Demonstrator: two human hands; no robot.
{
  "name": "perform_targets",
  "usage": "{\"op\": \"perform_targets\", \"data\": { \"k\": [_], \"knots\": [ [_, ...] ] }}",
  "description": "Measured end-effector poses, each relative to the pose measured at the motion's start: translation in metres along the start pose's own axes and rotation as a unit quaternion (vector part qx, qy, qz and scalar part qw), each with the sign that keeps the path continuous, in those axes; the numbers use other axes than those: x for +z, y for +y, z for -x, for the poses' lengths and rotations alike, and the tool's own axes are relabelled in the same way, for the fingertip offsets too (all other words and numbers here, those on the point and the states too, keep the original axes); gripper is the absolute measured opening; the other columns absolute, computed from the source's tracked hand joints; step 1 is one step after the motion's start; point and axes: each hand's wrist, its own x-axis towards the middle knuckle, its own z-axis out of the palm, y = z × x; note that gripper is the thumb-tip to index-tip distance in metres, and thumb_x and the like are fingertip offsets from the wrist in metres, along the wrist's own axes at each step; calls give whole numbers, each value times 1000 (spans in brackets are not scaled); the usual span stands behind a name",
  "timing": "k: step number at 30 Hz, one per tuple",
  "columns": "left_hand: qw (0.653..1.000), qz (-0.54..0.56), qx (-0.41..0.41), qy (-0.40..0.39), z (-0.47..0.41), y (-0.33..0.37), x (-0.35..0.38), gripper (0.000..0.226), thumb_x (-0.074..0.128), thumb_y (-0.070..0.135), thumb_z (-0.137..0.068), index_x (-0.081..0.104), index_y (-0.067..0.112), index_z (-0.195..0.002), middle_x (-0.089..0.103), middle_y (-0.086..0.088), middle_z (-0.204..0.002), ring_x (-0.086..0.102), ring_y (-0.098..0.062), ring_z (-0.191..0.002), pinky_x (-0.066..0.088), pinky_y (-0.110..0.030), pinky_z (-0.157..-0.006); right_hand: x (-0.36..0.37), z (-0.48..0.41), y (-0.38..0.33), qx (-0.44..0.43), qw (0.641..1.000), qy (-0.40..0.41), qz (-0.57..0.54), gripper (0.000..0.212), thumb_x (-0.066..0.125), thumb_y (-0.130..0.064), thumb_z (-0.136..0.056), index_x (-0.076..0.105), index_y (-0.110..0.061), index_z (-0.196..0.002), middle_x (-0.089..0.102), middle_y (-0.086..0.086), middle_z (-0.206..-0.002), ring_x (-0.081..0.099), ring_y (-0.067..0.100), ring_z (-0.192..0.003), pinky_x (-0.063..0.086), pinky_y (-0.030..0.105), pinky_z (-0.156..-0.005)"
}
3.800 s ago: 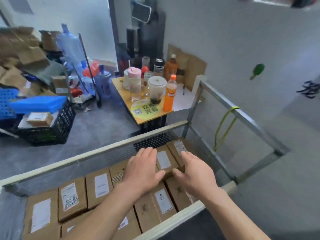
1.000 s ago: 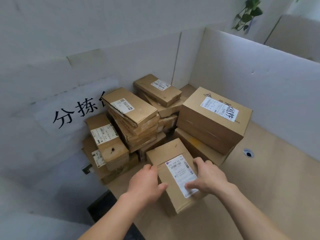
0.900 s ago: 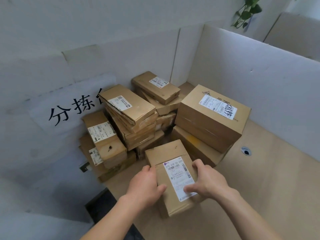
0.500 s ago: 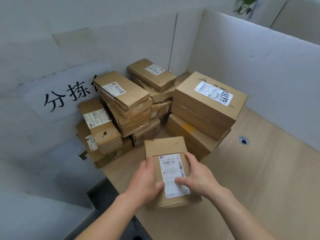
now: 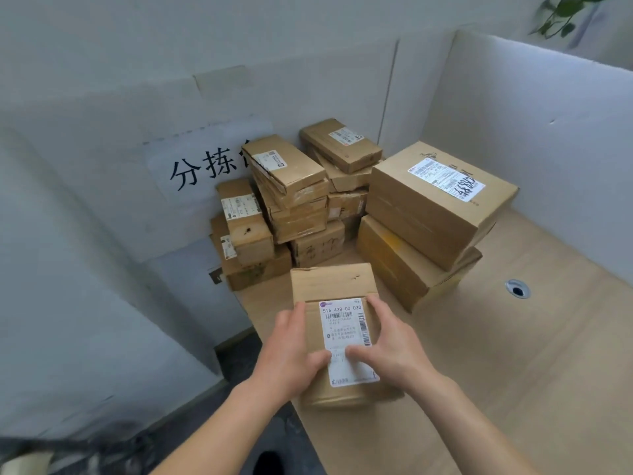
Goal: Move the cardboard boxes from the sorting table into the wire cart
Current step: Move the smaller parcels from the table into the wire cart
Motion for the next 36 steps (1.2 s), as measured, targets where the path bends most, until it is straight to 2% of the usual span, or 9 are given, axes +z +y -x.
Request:
{"op": "perform_targets", "data": {
  "k": [5,9,14,18,21,23,29,33,36],
  "knots": [
    [997,-2,-34,67,41,-9,-22,93,77,43,-81,20,30,-154,33,8,-142,36,1,-106,31,-14,-86,7,17,-25,-86,996,-2,23,98,82,-43,-72,29,-38,-154,52,-13,-145,49,10,-129,43,32,-105],
    [991,7,-60,120,81,-25,-46,101,78,44,-78,20,23,-158,33,6,-146,41,-3,-115,31,-18,-96,22,37,-54,-145,989,-6,24,92,82,-43,-72,32,-45,-150,58,-16,-139,55,6,-117,45,24,-92],
    [975,31,-84,202,135,-54,-77,105,82,46,-73,22,23,-157,38,10,-146,42,-1,-121,30,-17,-97,56,70,-95,-198,980,-20,26,99,82,-46,-72,27,-43,-153,54,-17,-143,54,9,-125,53,32,-98],
    [956,66,-112,261,194,-88,-103,102,86,44,-67,30,28,-151,42,17,-127,49,-7,-118,35,-20,-94,92,107,-130,-214,976,-40,2,101,87,-40,-68,30,-39,-152,61,-28,-116,59,3,-112,54,27,-93],
    [938,86,-143,304,249,-119,-122,97,89,41,-65,35,30,-145,43,20,-120,46,-1,-108,36,-20,-91,128,144,-159,-229,970,-76,-6,74,89,-33,-67,50,-43,-130,64,-30,-108,61,-6,-103,52,13,-81],
    [924,96,-162,332,290,-141,-132,92,91,38,-64,38,33,-139,39,28,-108,46,1,-104,34,-15,-85,157,171,-180,-250,962,-107,-2,65,89,-31,-68,55,-43,-122,66,-27,-105,64,-3,-99,55,18,-80],
    [880,128,-224,399,410,-196,-164,94,94,36,-58,42,32,-136,46,13,-120,52,-6,-110,48,-25,-95,238,256,-236,-307,932,-192,4,57,87,-35,-69,52,-50,-110,64,-34,-97,64,-7,-93,54,16,-73],
    [842,147,-265,446,481,-225,-177,97,96,38,-56,42,30,-136,46,12,-121,49,-4,-106,45,-17,-86,284,307,-270,-348,907,-235,12,55,86,-32,-65,50,-55,-99,58,-50,-93,57,-22,-90,45,4,-66],
    [814,169,-296,471,523,-242,-181,89,95,39,-57,45,32,-130,49,10,-119,53,-6,-103,49,-23,-84,313,340,-291,-378,887,-265,23,56,87,-32,-65,49,-55,-100,62,-45,-91,56,-23,-90,43,0,-63]
  ]
}}
